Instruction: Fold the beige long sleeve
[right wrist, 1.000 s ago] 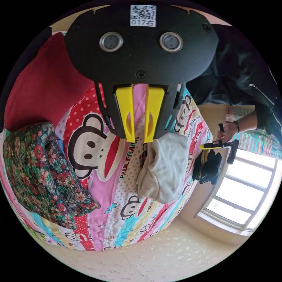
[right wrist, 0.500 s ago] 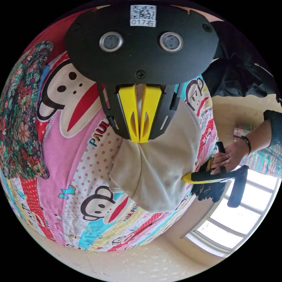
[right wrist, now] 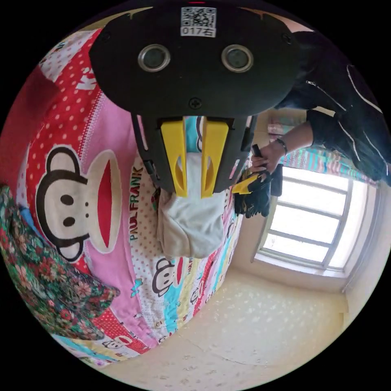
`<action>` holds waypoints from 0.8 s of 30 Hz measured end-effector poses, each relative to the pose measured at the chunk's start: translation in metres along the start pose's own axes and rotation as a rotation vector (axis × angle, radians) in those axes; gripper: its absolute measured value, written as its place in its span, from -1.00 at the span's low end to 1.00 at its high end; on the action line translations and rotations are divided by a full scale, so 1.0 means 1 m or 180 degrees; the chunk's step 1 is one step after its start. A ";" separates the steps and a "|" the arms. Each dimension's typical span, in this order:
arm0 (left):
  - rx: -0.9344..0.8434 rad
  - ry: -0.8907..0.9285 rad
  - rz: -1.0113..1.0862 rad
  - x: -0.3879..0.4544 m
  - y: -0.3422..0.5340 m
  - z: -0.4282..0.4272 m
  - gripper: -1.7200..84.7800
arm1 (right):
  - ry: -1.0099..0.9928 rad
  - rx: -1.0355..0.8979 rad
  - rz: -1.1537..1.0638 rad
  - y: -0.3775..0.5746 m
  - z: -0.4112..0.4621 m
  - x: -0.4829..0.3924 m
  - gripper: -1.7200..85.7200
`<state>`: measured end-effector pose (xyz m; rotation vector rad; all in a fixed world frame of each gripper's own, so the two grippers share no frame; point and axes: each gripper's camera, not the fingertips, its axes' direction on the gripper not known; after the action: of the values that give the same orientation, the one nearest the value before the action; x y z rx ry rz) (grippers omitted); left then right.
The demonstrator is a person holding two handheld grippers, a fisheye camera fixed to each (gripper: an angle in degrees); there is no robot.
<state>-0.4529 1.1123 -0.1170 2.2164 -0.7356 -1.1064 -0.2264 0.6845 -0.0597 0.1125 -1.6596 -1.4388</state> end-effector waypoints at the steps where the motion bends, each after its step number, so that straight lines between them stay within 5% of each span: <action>1: -0.0010 -0.0109 -0.0159 -0.011 0.015 -0.003 -0.63 | -0.0069 0.0016 0.0088 0.008 -0.003 0.006 -0.85; 7: -0.0217 -0.0096 -0.0242 -0.022 0.046 0.014 -0.50 | -0.0665 0.0033 0.0674 0.060 -0.008 0.053 -0.83; 13: -0.0447 -0.0087 -0.0707 -0.008 0.022 0.033 -0.59 | -0.1592 0.0451 0.1229 0.063 0.003 0.093 -0.78; 17: -0.0871 0.0813 -0.1460 -0.006 -0.003 0.031 -0.76 | -0.2070 0.0901 0.1687 0.059 0.015 0.117 -0.73; 24: -0.0815 0.0983 -0.0973 0.069 -0.048 -0.028 -0.78 | -0.2073 0.0679 0.1818 0.025 0.033 0.130 -0.45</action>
<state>-0.3833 1.1052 -0.1718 2.2478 -0.1195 -0.9034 -0.3126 0.6399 0.0364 -0.7275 -2.1256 -0.8932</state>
